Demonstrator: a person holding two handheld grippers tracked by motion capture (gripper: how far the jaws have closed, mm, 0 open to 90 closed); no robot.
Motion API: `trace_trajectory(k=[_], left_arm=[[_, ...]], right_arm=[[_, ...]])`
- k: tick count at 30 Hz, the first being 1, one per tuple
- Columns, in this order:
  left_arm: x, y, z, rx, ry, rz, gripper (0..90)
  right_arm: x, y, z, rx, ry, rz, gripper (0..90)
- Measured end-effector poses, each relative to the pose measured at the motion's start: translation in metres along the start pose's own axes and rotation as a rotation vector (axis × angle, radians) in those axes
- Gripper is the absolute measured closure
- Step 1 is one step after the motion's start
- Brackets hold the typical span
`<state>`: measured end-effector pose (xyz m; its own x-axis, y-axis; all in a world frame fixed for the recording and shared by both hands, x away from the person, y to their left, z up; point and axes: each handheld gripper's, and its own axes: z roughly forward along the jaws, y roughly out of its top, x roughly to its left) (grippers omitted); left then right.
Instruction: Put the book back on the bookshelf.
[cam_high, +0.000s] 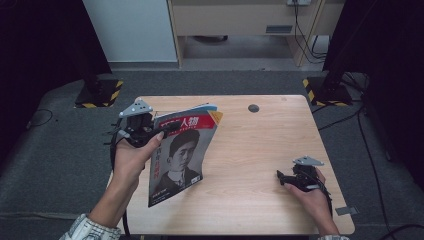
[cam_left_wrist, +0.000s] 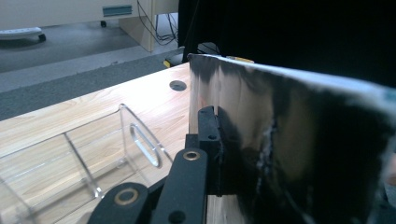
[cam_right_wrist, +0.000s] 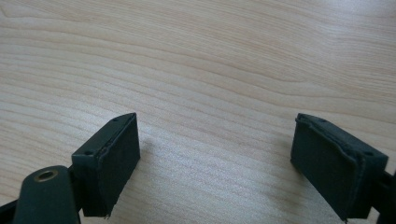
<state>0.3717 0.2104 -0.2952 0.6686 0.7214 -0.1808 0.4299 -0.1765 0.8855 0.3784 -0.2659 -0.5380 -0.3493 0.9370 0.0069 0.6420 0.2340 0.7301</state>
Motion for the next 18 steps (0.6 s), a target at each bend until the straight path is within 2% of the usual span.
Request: trace_trajectory(k=[10,18], left_arm=[[0.012,-0.004,-0.012,-0.009,0.033,-0.013,86.7],[0.015,-0.005,-0.019,-0.013,0.044,-0.016,86.7]], right_arm=[[0.0,0.0,0.0,-0.001,-0.002,0.003,15.9],[0.001,0.0,0.0,-0.001,-0.001,0.005,15.9]])
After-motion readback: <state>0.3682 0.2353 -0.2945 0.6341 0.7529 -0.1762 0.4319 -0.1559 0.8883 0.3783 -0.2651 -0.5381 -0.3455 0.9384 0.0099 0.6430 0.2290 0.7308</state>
